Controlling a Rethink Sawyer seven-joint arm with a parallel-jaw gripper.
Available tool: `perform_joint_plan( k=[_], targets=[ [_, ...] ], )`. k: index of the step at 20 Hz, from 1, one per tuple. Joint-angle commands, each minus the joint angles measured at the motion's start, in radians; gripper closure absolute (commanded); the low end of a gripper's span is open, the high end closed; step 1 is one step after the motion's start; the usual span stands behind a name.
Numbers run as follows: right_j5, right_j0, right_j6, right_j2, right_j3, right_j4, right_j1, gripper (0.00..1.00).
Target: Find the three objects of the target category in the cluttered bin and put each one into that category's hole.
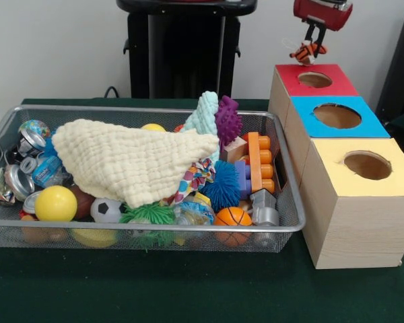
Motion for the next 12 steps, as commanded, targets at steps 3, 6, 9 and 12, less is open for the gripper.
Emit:
perform_joint_plan(
  k=[3, 6, 9, 12],
  targets=[
    [0.265, 0.026, 0.212, -0.079, -0.196, -0.073, 0.033, 1.00],
    [0.309, 0.023, 0.206, -0.092, -0.220, -0.095, 0.036, 1.00],
    [0.319, 0.009, 0.199, -0.087, -0.231, -0.098, 0.029, 1.00],
    [0.215, -0.023, 0.192, -0.041, -0.226, -0.060, 0.038, 1.00]
  ],
)
